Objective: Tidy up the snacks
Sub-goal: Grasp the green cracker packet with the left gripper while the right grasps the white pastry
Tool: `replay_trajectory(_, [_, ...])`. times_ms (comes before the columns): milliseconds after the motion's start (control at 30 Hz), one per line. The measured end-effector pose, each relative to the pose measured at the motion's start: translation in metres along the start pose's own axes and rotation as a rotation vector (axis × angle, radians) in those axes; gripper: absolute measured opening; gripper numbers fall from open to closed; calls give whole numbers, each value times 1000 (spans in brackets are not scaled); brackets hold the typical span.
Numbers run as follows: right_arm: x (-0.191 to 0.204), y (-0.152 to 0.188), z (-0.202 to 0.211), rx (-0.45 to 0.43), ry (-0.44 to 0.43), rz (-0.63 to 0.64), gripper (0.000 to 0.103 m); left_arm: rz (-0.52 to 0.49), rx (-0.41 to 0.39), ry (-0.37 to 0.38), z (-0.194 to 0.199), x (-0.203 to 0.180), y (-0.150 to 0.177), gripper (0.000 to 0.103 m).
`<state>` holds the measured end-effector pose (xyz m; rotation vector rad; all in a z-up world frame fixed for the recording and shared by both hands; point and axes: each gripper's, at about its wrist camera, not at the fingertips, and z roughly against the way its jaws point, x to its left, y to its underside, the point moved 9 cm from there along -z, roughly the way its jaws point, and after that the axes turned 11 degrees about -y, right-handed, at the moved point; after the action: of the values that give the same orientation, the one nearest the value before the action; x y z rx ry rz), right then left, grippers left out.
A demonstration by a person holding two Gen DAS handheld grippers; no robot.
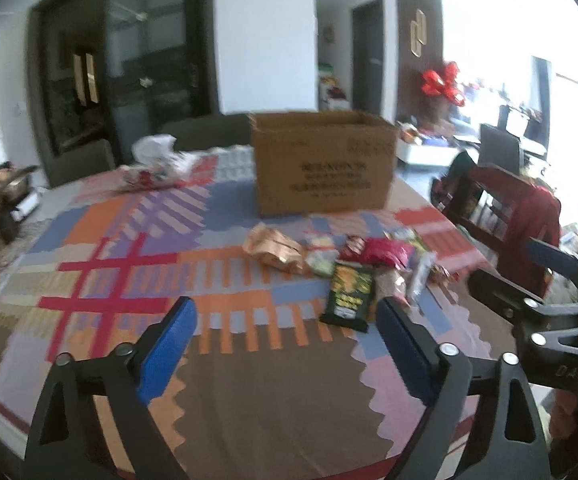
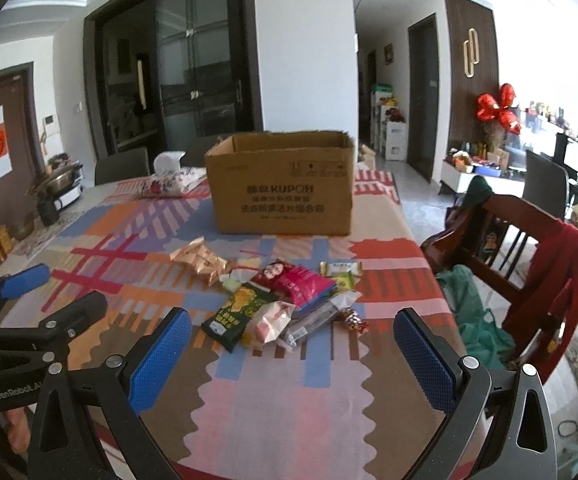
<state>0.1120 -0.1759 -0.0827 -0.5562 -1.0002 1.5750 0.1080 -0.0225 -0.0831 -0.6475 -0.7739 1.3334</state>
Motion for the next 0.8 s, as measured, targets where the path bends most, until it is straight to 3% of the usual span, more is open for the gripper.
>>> replay_trajectory(133, [2, 2, -23, 59, -53, 7, 91, -43, 77, 94, -24, -15, 5, 72])
replay_trajectory(467, [-4, 16, -80, 207, -163, -62, 65, -87, 190, 227, -71, -43, 7, 44])
replay_trajectory(800, [-10, 31, -117, 295, -236, -146, 53, -71, 265, 248, -98, -51, 13, 37])
